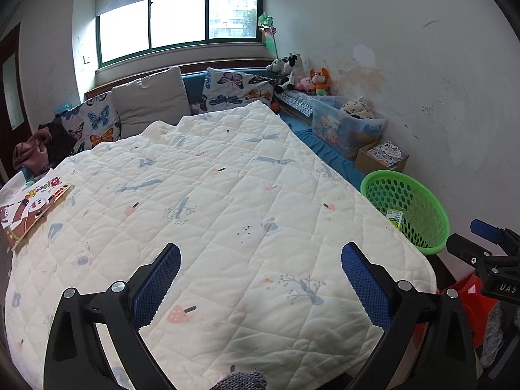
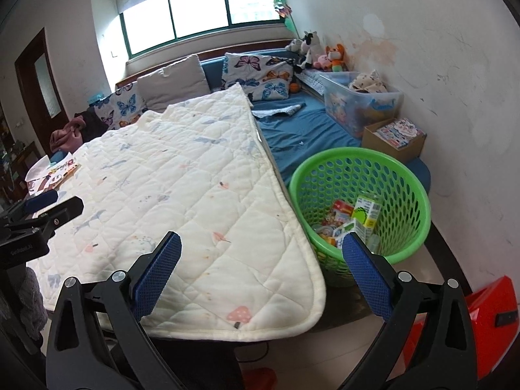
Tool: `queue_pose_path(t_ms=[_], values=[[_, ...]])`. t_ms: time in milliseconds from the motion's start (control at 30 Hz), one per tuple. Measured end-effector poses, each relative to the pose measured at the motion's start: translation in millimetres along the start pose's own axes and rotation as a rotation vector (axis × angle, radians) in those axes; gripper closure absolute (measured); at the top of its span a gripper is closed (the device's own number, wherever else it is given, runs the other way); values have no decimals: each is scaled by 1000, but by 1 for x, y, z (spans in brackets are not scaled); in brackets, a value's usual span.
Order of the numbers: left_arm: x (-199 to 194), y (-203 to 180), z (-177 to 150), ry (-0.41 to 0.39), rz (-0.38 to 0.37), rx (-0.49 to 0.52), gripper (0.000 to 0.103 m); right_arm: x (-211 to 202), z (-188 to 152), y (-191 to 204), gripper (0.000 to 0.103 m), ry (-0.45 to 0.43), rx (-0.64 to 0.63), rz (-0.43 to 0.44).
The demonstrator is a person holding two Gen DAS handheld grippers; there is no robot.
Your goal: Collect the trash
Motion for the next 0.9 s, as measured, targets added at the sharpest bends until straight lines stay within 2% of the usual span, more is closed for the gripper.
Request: queue_pose_path(t_ms=[400,900], values=[[-9,18,-6,-3,47,-29,7,2,-1,12,5,0,-27,5],[-12,27,-7,-3,58,-51,7,2,-1,19,5,-4,-37,21]])
Point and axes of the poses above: each gripper's, at about its wrist camera, not at the fingertips, and x roughly the way its jaws point, y to its left, z to its top, the point moved 8 cm from there along x, roughly the way its jaws point, and after that the axes turned 9 degrees about -x, right-handed, at the moved point
